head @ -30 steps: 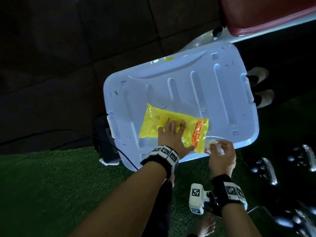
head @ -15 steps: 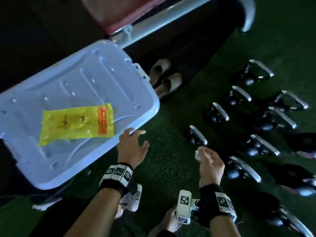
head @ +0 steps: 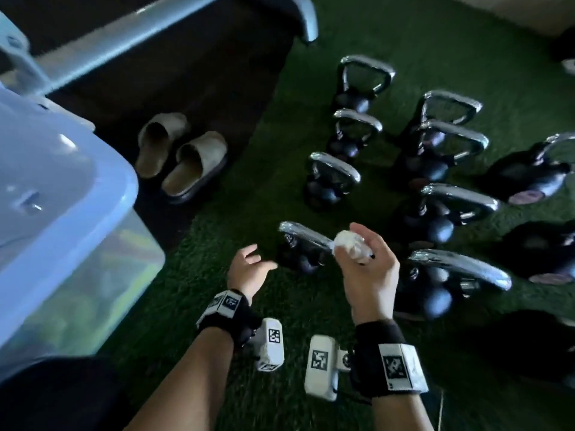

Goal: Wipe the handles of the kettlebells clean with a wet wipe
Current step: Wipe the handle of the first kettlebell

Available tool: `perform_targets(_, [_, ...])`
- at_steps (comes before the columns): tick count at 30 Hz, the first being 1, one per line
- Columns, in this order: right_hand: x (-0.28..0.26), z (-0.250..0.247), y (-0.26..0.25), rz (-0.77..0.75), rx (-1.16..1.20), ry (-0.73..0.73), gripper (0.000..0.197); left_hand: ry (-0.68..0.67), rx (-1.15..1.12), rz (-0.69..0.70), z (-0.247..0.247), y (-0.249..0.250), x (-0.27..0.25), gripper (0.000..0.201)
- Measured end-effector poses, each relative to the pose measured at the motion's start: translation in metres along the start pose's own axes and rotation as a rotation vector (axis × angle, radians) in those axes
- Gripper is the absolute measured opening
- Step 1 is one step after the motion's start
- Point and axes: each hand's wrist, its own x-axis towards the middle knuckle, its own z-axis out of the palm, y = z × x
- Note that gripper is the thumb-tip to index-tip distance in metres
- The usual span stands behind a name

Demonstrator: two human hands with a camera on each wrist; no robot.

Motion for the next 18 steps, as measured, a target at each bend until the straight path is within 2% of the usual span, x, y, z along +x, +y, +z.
perform_targets(3, [0.008, 0.011, 0.018, -0.074, 0.046, 0.022, 0.038, -0.028, 0.071, 0.145, 0.031, 0.001, 0.031, 0.088])
perform_targets(4, [0.011, 0.012, 0.022, -0.102, 0.051, 0.031, 0.036, -0.038, 0.104, 0.2, 0.04, 0.004, 0.042, 0.087])
perform_targets(7, [0.012, 0.01, 0.025, -0.141, 0.028, 0.024, 0.032, -0.098, 0.211, 0.297, 0.059, 0.007, 0.054, 0.063])
perform_targets(10, [0.009, 0.012, 0.029, -0.162, -0.054, 0.069, 0.024, -0.116, 0.272, 0.328, 0.064, 0.007, 0.052, 0.056])
perform_targets(14, [0.006, 0.024, 0.024, -0.112, -0.084, 0.113, 0.011, -0.094, 0.271, 0.312, 0.061, 0.009, 0.049, 0.05])
perform_targets(18, [0.0, 0.04, 0.025, -0.121, -0.098, 0.2, 0.012, -0.079, 0.316, 0.286, 0.062, 0.013, 0.053, 0.044])
